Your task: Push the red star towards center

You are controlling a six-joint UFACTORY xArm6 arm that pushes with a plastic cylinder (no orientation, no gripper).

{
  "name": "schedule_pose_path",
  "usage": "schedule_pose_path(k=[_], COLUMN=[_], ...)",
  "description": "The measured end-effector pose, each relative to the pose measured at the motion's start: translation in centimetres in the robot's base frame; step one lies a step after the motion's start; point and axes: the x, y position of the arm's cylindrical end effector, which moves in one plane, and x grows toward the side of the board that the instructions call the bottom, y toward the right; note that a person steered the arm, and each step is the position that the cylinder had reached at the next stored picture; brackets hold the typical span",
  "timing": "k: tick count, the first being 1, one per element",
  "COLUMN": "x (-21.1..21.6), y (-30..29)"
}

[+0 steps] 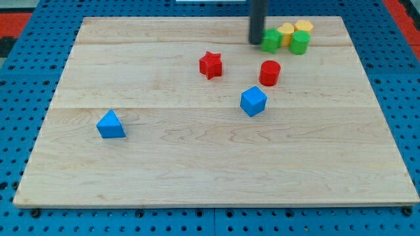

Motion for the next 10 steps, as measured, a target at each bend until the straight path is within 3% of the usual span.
schedule_pose_path(k=[1, 2, 3, 5, 7, 10], x=[1.9, 4.6, 4.6, 4.9, 9.7, 9.2], y=[-3.6, 3.1, 5.3, 5.4, 7.4, -1.8])
